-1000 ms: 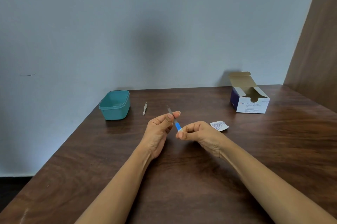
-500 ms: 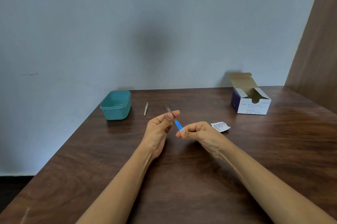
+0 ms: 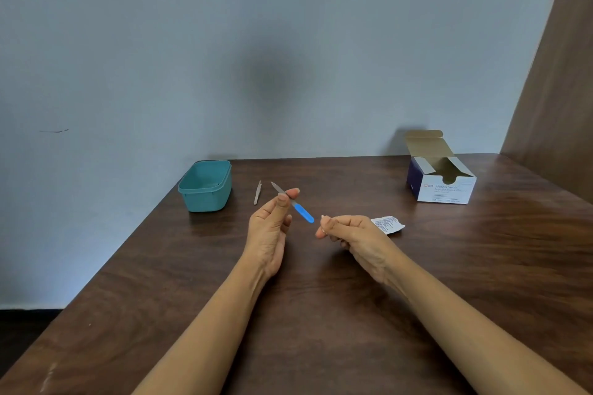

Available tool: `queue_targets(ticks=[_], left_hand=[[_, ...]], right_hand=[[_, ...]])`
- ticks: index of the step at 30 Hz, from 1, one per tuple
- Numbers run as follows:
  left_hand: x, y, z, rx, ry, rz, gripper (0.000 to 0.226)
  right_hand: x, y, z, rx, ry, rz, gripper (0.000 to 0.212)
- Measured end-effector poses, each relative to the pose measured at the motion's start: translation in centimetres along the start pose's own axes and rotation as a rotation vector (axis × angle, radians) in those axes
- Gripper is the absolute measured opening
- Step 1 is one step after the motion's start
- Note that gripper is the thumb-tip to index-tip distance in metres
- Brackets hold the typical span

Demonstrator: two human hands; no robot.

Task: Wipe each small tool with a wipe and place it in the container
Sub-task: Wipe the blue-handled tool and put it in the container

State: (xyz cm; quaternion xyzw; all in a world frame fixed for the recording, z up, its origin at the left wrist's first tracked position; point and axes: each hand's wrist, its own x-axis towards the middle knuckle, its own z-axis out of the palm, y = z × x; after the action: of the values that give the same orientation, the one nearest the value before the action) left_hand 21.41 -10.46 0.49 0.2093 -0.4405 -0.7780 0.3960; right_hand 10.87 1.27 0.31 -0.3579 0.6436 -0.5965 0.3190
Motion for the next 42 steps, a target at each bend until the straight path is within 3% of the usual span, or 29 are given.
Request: queue_targets(ticks=[7, 11, 17, 22, 26, 35, 42], left_hand=[[0.1, 0.6, -0.1, 0.069, 0.061, 0.04, 0.012], [0.3, 2.9, -0.2, 0.17, 0.062, 0.173, 0.012], [3.2, 10.3, -1.4, 0.494, 0.193, 0.541, 0.016], [8.0, 15.7, -5.0, 1.071, 0.428, 0.723, 0.022], [11.1, 16.0, -6.4, 1.532, 0.532, 0.54, 0.032], [15.0, 12.8, -9.1, 1.841, 0.521, 0.303, 0.035], [17.1, 11.2, -9.8, 2.142, 0.485, 0.103, 0.023]], right_hand=[[0.4, 0.7, -0.1, 0.106, 0.087, 0.003, 0.031], [0.4, 1.0, 0.0, 0.061, 0.105, -0.009, 0.031], [0.3, 1.5, 0.7, -0.073, 0.105, -0.052, 0.031], [1.2, 1.5, 1.7, -0.059, 0.175, -0.069, 0.031], [3.5, 0.4, 3.7, -0.087, 0.142, -0.097, 0.032], [7.1, -0.8, 8.5, -0.059, 0.115, -0.132, 0.031], [8.1, 0.9, 9.7, -0.067, 0.117, -0.1, 0.032]])
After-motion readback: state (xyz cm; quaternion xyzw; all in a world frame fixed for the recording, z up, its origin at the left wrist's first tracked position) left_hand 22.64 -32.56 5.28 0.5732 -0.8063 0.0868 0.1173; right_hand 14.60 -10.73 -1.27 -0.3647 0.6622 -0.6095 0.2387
